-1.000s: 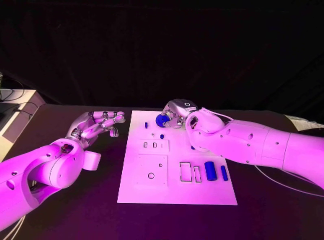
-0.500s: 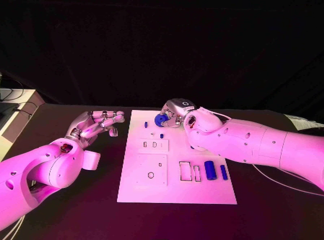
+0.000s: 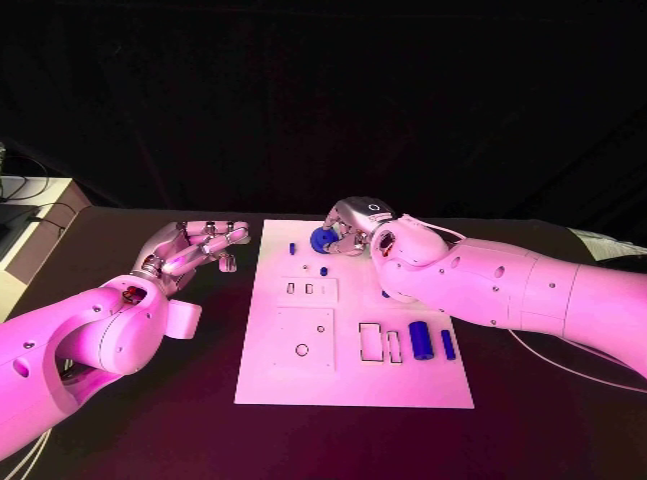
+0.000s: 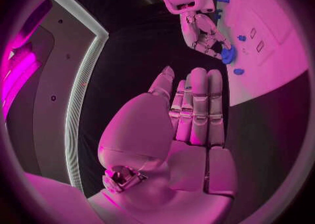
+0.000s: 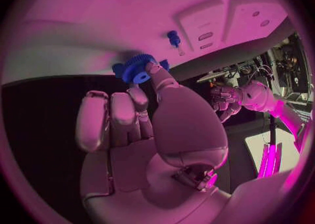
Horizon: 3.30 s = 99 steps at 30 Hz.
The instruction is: Assemble the parts on the task board
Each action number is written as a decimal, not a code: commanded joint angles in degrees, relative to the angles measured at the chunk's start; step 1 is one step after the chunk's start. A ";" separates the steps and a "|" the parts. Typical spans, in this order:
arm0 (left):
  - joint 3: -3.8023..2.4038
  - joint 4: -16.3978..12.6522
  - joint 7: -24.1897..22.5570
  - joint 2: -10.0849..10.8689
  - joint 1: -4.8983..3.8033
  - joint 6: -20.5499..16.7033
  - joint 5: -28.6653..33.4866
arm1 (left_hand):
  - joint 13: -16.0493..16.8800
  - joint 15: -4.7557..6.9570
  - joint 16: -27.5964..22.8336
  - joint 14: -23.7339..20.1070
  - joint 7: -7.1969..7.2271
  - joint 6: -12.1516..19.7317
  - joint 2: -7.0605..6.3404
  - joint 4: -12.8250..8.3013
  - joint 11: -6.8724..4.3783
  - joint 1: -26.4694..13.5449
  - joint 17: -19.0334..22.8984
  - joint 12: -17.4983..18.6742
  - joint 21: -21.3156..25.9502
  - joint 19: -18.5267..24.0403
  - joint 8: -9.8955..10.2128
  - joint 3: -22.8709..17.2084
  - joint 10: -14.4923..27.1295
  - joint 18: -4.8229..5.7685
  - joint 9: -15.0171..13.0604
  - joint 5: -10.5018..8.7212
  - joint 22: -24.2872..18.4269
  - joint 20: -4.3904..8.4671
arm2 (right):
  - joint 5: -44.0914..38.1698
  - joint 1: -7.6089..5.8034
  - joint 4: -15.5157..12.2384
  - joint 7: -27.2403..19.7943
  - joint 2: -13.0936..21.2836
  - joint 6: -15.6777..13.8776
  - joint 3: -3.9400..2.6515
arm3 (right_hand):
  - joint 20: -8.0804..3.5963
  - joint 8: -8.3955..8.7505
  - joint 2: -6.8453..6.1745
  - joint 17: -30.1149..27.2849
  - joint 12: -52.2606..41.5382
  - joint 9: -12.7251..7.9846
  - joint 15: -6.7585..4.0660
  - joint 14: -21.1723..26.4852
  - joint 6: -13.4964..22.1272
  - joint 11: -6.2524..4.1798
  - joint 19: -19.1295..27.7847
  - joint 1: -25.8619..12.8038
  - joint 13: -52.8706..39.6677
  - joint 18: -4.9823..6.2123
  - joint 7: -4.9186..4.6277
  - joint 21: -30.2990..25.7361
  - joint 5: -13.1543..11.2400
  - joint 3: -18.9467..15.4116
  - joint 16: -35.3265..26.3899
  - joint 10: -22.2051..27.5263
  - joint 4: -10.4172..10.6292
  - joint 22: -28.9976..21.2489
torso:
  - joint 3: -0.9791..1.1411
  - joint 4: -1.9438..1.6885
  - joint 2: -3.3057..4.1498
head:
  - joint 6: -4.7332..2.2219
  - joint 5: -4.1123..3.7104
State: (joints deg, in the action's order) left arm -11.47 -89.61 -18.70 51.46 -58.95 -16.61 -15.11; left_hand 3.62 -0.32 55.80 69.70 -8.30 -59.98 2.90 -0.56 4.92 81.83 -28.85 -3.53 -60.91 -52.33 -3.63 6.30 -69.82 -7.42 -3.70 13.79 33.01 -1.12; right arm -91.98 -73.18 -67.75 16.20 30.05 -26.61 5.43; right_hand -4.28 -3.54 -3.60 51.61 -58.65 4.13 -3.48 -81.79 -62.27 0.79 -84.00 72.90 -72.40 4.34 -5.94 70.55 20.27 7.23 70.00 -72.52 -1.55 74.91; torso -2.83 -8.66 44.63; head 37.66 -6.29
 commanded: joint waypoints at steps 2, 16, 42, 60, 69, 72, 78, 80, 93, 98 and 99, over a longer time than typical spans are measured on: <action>-0.05 -0.05 -0.29 -0.10 -0.01 0.89 -0.13 | -0.03 -0.15 0.31 -0.31 0.06 0.18 -0.06 0.03 -0.04 -0.13 0.09 -0.12 -0.28 0.40 -0.07 -0.42 0.55 -0.73 -0.01 0.21 -0.13 0.01 | -1.05 0.53 -0.50 1.06 0.47 0.90 0.28 | 0.26 -0.23 -0.47 0.02 0.02 0.14 0.14 -0.08 -1.13 -0.03 -2.18 0.11 0.05 -0.49 -0.95 -0.28 -0.24 0.05 -0.33 0.40 0.41 9.86 | 0.04 -0.01 0.00 | 0.06 0.10; -0.05 0.07 -0.25 -0.16 -0.01 0.90 -0.13 | -0.03 -0.15 0.31 -0.31 0.06 0.18 -0.06 0.03 -0.04 -0.13 0.09 -0.12 -0.28 0.40 -0.07 -0.42 0.55 -0.73 -0.01 0.21 -0.13 0.01 | -0.86 0.74 -0.80 1.03 0.62 -0.45 0.27 | 0.47 -0.10 -2.40 0.17 2.03 -0.13 0.52 -0.07 1.64 0.54 -2.17 -0.61 1.60 -0.47 -1.77 -0.37 -4.36 -0.57 -0.39 1.60 2.47 9.85 | -0.01 0.09 0.04 | 0.05 0.06; -0.05 0.16 -0.06 -0.13 -0.01 0.70 -0.13 | -0.02 -0.22 0.35 -0.32 -0.14 0.46 -0.06 0.05 0.06 -0.20 0.16 -0.14 -0.39 0.42 -0.06 -0.55 0.71 -0.80 0.00 0.24 -0.27 -0.07 | 6.59 0.80 -1.66 -2.61 1.72 1.23 0.27 | 0.85 -0.21 2.11 1.53 -0.45 -0.42 0.61 -0.17 2.03 0.69 -2.43 -5.20 3.05 -0.49 -1.79 1.37 -0.92 -0.14 0.93 0.99 7.10 10.22 | 0.00 0.00 0.00 | 0.28 0.04; -0.05 0.20 0.02 -0.10 0.00 0.61 -0.13 | -0.03 -0.22 0.37 -0.31 -0.19 0.52 -0.03 -0.02 0.08 -0.09 0.17 -0.13 -0.42 0.43 -0.06 -0.69 0.77 -0.83 0.00 0.18 -0.31 -0.08 | 6.69 0.85 -0.60 0.60 1.68 6.59 0.28 | 1.19 -0.12 0.76 1.96 0.29 -0.44 1.06 -0.17 4.33 1.07 -2.42 -6.98 2.38 -0.42 -2.39 1.59 0.64 -2.88 1.29 1.32 4.47 10.25 | 0.00 0.11 0.00 | 0.12 -0.17; -0.05 0.15 0.00 -0.03 0.00 0.61 -0.13 | -0.03 -0.24 0.38 -0.32 -0.19 0.55 -0.09 -0.10 0.09 -0.04 0.20 -0.14 -0.47 0.44 -0.07 -0.82 0.78 -0.85 -0.01 0.19 -0.37 -0.09 | 6.11 0.92 -3.28 -0.15 3.79 1.94 0.28 | 1.18 -0.16 -0.19 1.97 0.15 -0.42 1.03 -0.18 4.12 1.02 -2.45 -6.40 2.32 -0.42 -2.32 1.66 1.46 -3.06 1.29 1.13 4.24 10.27 | 0.07 0.07 0.02 | 0.05 -0.28; -0.05 0.15 -0.06 0.02 0.00 0.59 -0.13 | -0.03 -0.24 0.38 -0.32 -0.19 0.55 -0.09 -0.10 0.09 -0.04 0.20 -0.14 -0.47 0.44 -0.07 -0.82 0.78 -0.85 -0.01 0.19 -0.37 -0.09 | 7.14 0.93 -4.80 -1.80 5.33 -2.64 0.23 | 1.15 -0.15 -0.38 1.97 0.04 -0.42 0.99 -0.16 3.97 0.98 -2.48 -6.14 2.25 -0.43 -2.30 1.72 2.14 -2.88 1.30 0.99 4.21 10.28 | 0.08 0.19 -0.03 | -0.02 -0.24; -0.05 0.27 -0.27 0.12 0.00 0.50 -0.13 | -0.03 -0.23 0.37 -0.34 -0.16 0.52 -0.11 -0.10 0.08 -0.08 0.21 -0.14 -0.47 0.46 -0.07 -0.84 0.78 -0.85 0.00 0.19 -0.40 -0.10 | 12.91 0.80 -9.10 -7.15 9.95 -9.44 -0.26 | 1.13 -0.15 -0.42 1.60 0.51 -0.43 0.94 -0.04 3.76 0.95 -2.35 -4.47 2.51 -0.37 -2.32 1.30 2.13 -2.35 0.99 1.29 3.05 10.17 | 0.07 0.28 -0.09 | -0.32 -0.44; -0.05 0.36 -0.36 0.15 0.00 0.48 -0.12 | -0.03 -0.23 0.34 -0.39 -0.12 0.47 -0.17 -0.11 0.07 -0.12 0.23 -0.14 -0.47 0.49 -0.07 -0.84 0.76 -0.84 -0.01 0.17 -0.43 -0.11 | 16.59 0.57 -10.79 -9.71 12.02 -10.02 -0.46 | 1.14 -0.14 -0.16 1.28 0.74 -0.44 0.97 -0.02 3.78 1.01 -2.24 -3.31 2.63 -0.35 -2.43 0.99 1.38 -2.30 0.67 1.46 2.23 10.10 | 0.11 0.40 -0.13 | -0.52 -0.49; -0.04 1.02 -0.78 -0.20 0.15 1.09 0.06 | -0.09 -0.53 -8.24 -1.13 -0.12 0.18 -0.28 -0.31 0.19 -0.24 4.00 -0.04 5.46 0.55 -0.08 -0.80 1.07 0.10 -0.01 0.23 -4.71 -0.42 | 28.29 -0.29 -9.85 -22.76 21.72 0.23 -0.76 | 1.06 -0.20 -1.17 0.87 2.32 -0.44 0.85 0.06 2.86 0.99 -1.92 4.05 3.86 -0.50 -2.48 0.62 -3.51 -2.38 -0.24 2.51 -3.16 10.07 | 0.70 1.34 -0.42 | -1.02 -1.10; -0.04 1.15 -0.81 -0.43 0.27 1.37 0.07 | -0.08 -0.38 -9.15 -0.94 -0.11 0.17 -0.36 -0.36 0.06 -0.26 3.87 -0.07 6.10 0.11 -0.06 -0.71 0.40 0.29 0.00 0.16 -5.28 -0.27 | 26.30 -0.26 -6.76 -24.45 22.86 2.81 -0.72 | 1.00 -0.13 -1.72 1.44 2.30 -0.47 0.83 0.01 2.83 1.02 -1.98 5.07 3.93 -0.62 -2.52 1.08 -3.35 -2.47 -0.02 2.41 -3.69 10.19 | 0.77 1.50 -0.52 | -1.05 -1.25; -0.04 1.19 -0.81 -0.49 0.31 1.41 0.07 | -0.05 -0.40 -9.21 -0.90 -0.12 0.15 -0.33 -0.37 0.07 -0.24 3.84 -0.11 6.15 0.10 -0.06 -0.72 0.32 0.31 0.00 0.14 -5.33 -0.25 | 25.72 -0.22 -6.01 -24.59 22.91 3.14 -0.70 | 0.99 -0.11 -1.85 1.46 2.35 -0.47 0.83 0.02 2.95 1.04 -1.99 5.16 3.97 -0.63 -2.56 1.14 -3.36 -2.52 -0.03 2.42 -3.73 10.20 | 0.83 1.56 -0.49 | -1.12 -1.24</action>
State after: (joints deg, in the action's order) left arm -11.46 -88.39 -18.64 51.13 -58.69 -16.47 -15.08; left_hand 3.62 -0.74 46.80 68.46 -8.51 -59.78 2.90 -0.79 5.06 81.83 -24.91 -3.53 -54.88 -51.93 -3.63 5.75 -69.28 -7.43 -3.70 13.79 27.73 -1.33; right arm -65.64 -73.45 -74.36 -4.33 53.01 -27.80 4.72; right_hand -3.28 -3.97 -5.49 53.01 -56.43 3.76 -2.66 -82.00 -58.92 1.99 -84.01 77.57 -68.50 3.96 -8.25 71.48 16.97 4.68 70.01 -70.46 -4.91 74.95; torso -2.10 -7.30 44.18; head 36.63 -7.51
